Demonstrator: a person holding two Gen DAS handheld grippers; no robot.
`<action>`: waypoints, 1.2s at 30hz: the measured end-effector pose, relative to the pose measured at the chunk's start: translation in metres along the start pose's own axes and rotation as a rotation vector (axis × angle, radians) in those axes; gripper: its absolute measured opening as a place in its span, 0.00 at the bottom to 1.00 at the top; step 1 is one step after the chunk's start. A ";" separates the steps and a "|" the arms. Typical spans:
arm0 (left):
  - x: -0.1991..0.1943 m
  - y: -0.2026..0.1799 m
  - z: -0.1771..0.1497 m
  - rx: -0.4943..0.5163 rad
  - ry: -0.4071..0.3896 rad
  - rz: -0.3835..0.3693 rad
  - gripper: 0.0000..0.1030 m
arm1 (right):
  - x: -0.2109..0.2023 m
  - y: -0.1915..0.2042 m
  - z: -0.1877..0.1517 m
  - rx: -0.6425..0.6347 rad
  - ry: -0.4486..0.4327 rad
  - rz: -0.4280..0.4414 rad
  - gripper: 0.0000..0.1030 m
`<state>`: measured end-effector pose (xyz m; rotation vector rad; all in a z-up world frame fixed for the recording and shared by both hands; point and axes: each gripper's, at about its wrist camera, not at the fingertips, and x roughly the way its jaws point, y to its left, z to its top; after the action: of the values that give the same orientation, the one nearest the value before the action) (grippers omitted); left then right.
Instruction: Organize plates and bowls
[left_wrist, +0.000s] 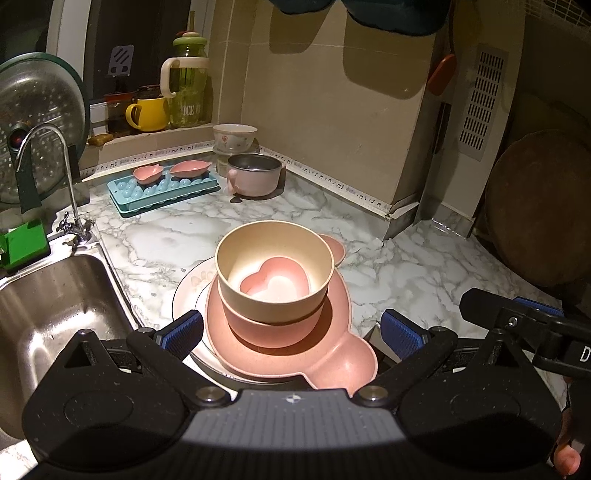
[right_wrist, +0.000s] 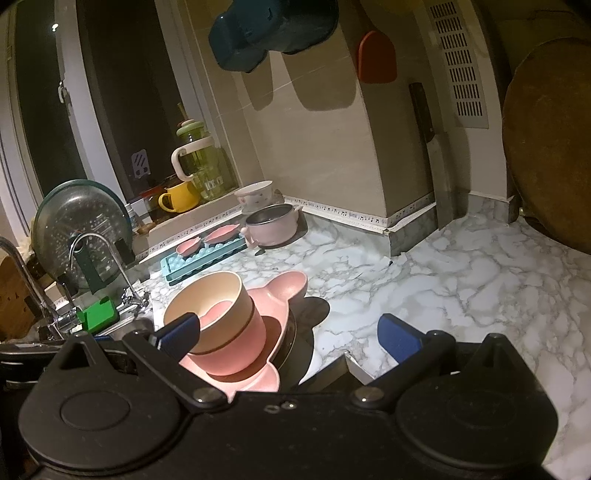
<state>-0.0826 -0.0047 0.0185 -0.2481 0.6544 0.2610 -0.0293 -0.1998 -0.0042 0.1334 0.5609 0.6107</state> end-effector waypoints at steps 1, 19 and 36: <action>0.000 0.000 -0.001 -0.002 0.003 0.003 1.00 | -0.001 0.000 0.000 -0.002 0.001 -0.003 1.00; -0.007 -0.007 -0.008 -0.012 0.019 0.018 1.00 | -0.010 -0.004 -0.003 -0.010 0.022 -0.002 1.00; -0.009 -0.013 -0.010 -0.021 0.036 0.023 1.00 | -0.013 -0.006 -0.003 -0.010 0.021 -0.004 1.00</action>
<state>-0.0911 -0.0210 0.0188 -0.2662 0.6903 0.2865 -0.0366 -0.2122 -0.0026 0.1165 0.5783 0.6120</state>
